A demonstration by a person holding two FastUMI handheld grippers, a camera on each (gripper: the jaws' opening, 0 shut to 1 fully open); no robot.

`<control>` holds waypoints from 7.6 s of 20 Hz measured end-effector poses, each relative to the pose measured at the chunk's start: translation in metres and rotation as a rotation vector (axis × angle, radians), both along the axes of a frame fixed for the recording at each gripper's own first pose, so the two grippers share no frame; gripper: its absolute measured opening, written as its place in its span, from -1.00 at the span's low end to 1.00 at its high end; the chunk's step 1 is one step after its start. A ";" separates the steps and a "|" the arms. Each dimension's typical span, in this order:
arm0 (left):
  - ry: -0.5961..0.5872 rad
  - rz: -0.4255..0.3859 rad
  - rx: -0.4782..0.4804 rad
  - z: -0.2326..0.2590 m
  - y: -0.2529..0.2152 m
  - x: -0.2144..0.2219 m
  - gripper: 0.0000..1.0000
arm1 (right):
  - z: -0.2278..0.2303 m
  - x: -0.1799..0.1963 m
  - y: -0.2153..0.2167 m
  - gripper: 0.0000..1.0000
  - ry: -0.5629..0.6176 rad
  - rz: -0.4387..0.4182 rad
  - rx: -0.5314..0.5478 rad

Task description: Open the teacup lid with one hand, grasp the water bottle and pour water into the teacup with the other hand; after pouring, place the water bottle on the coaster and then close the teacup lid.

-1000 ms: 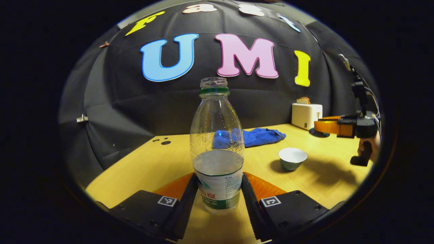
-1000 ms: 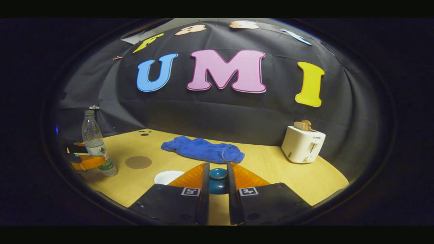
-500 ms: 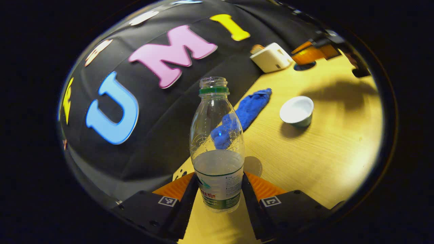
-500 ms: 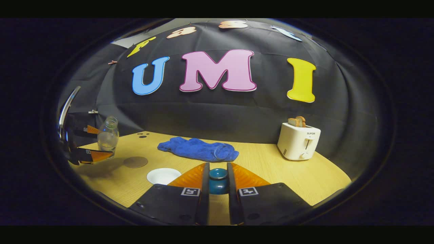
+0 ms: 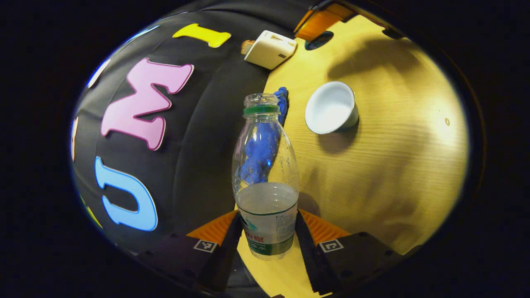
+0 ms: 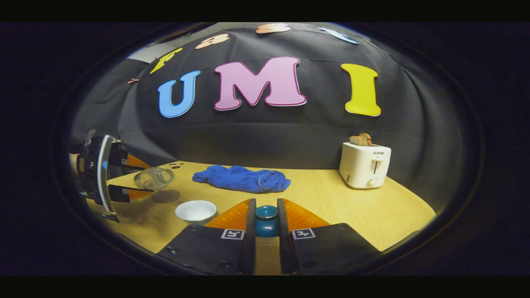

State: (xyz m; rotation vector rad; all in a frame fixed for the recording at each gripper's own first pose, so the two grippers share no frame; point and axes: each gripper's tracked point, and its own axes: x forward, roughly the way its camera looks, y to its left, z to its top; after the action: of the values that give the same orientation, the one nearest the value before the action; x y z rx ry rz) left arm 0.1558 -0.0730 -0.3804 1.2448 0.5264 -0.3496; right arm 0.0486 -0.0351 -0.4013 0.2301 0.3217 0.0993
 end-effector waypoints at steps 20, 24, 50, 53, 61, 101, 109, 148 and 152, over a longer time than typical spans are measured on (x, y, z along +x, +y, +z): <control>0.025 -0.165 0.354 0.006 -0.006 0.015 0.48 | -0.002 -0.002 -0.010 -0.57 -0.022 0.014 -0.004; 0.010 -0.205 0.419 0.007 -0.004 0.017 0.48 | 0.001 -0.002 -0.010 -0.48 -0.031 0.015 -0.007; -0.217 -0.390 0.654 0.047 -0.012 0.051 0.48 | 0.005 -0.006 -0.012 -0.48 -0.057 -0.005 -0.014; -0.256 -0.423 0.700 0.055 -0.016 0.055 0.48 | 0.006 -0.006 -0.013 -0.42 -0.062 -0.006 -0.015; -0.374 -0.491 0.776 0.078 -0.028 0.067 0.48 | 0.009 -0.008 -0.015 -0.57 -0.073 -0.007 -0.028; -0.213 0.298 -1.096 0.066 0.008 0.042 0.48 | 0.020 0.004 -0.007 -0.37 -0.066 -0.034 -0.049; -0.175 0.399 -1.234 0.031 0.018 0.052 0.48 | 0.016 0.011 -0.004 -0.48 -0.053 -0.042 -0.046; -0.170 0.526 -1.229 0.038 0.039 -0.070 0.89 | 0.020 0.029 0.120 -0.47 -0.043 0.154 0.099; -0.194 0.534 -1.265 0.056 0.040 -0.075 0.89 | 0.010 0.028 0.130 -0.47 -0.020 0.172 0.100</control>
State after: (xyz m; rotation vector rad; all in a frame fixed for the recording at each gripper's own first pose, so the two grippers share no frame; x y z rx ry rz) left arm 0.0803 -0.0332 -0.3248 -0.1030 0.3323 -0.0510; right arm 0.0768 0.0951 -0.3914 0.3003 0.3170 0.2874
